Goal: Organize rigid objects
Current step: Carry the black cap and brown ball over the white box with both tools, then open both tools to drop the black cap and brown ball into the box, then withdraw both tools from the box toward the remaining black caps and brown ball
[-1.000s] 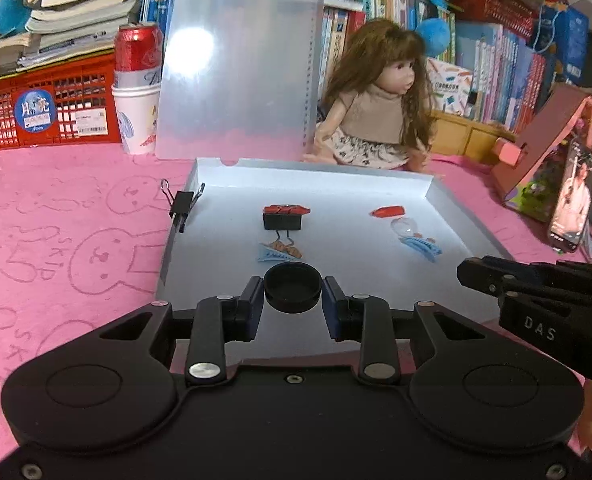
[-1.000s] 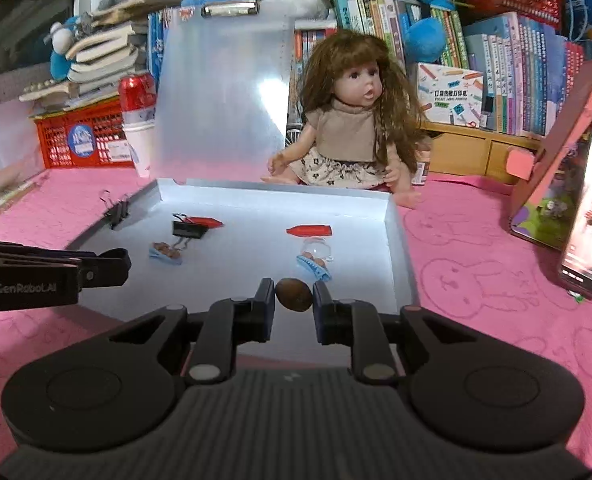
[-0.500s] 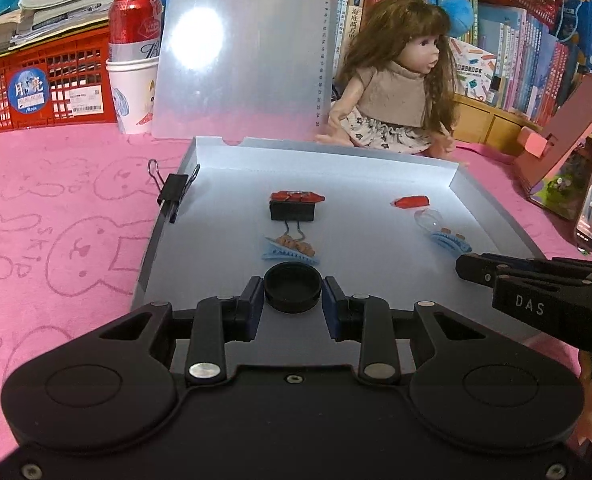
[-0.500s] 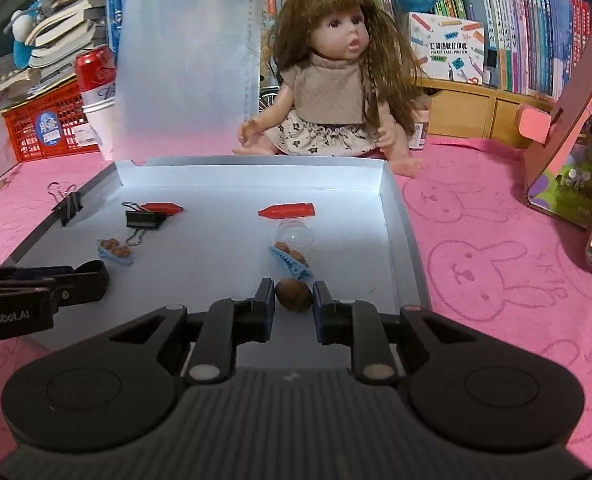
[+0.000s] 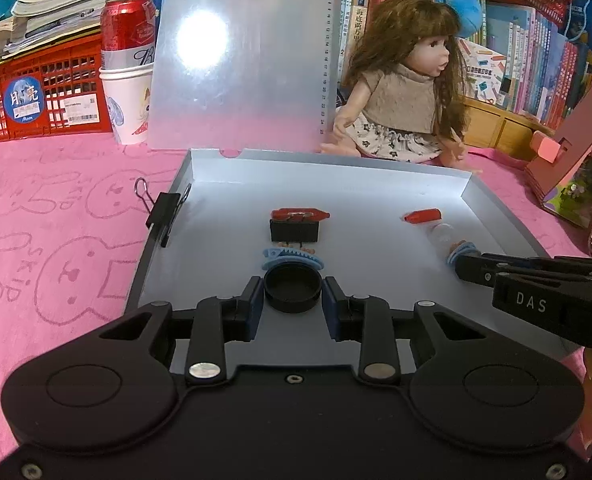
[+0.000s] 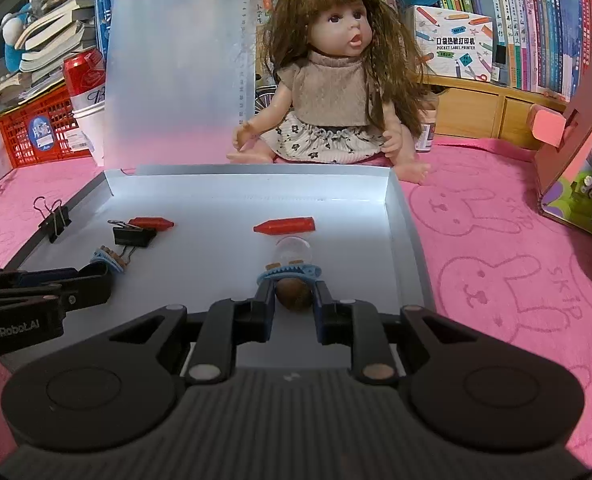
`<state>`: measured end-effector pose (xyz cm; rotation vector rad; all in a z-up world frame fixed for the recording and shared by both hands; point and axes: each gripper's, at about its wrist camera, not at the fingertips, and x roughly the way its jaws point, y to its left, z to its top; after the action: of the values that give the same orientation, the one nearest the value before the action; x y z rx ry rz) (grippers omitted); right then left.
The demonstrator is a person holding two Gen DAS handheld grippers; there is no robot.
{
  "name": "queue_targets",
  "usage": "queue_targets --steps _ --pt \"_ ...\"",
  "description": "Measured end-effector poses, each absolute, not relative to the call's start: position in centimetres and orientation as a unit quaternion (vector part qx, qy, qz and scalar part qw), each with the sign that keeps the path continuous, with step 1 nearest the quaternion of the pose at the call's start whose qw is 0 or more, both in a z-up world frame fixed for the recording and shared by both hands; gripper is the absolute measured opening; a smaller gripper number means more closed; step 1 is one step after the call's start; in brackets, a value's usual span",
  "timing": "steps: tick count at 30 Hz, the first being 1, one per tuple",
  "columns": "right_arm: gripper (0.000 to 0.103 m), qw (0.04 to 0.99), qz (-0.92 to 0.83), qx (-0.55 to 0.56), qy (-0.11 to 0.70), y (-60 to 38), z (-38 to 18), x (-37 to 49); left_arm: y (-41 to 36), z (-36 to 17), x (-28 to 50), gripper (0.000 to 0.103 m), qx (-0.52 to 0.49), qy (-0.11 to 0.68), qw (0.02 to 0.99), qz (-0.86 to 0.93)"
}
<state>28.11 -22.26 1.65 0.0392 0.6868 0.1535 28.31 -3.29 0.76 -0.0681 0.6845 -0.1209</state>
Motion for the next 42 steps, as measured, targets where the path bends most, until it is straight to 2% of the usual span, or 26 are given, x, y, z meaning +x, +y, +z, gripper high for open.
queue_targets --steps 11,13,15,17,19,26,36,42 --pt "0.031 0.941 0.073 0.02 0.331 -22.2 1.5 28.2 -3.5 0.6 28.7 0.03 -0.025 0.33 0.942 -0.06" --pt "0.047 0.941 0.07 0.023 0.33 -22.3 1.5 28.1 -3.5 0.6 28.6 0.03 -0.027 0.33 0.942 -0.059" --pt "0.049 0.942 0.069 0.03 0.328 -22.6 1.6 27.9 -3.4 0.8 28.4 0.034 -0.028 0.329 0.942 -0.06" --pt "0.053 0.943 0.067 0.036 0.325 -22.8 1.8 27.6 -3.3 1.0 28.0 0.043 -0.028 0.325 0.943 -0.062" --pt "0.058 0.944 0.069 0.038 0.321 -23.0 2.1 27.2 -3.3 1.3 27.5 0.044 -0.022 0.318 0.946 -0.066" --pt "0.068 0.947 0.078 0.029 0.31 -23.3 2.8 24.9 -2.9 2.7 24.8 0.057 -0.011 0.298 0.951 -0.081" --pt "0.085 0.953 0.095 -0.009 0.289 -22.5 4.0 20.6 -2.7 3.9 20.0 0.064 -0.005 0.288 0.952 -0.106" --pt "0.088 0.955 0.104 -0.001 0.279 -22.8 5.1 18.1 -2.3 4.4 16.8 0.067 -0.005 0.28 0.953 -0.116"
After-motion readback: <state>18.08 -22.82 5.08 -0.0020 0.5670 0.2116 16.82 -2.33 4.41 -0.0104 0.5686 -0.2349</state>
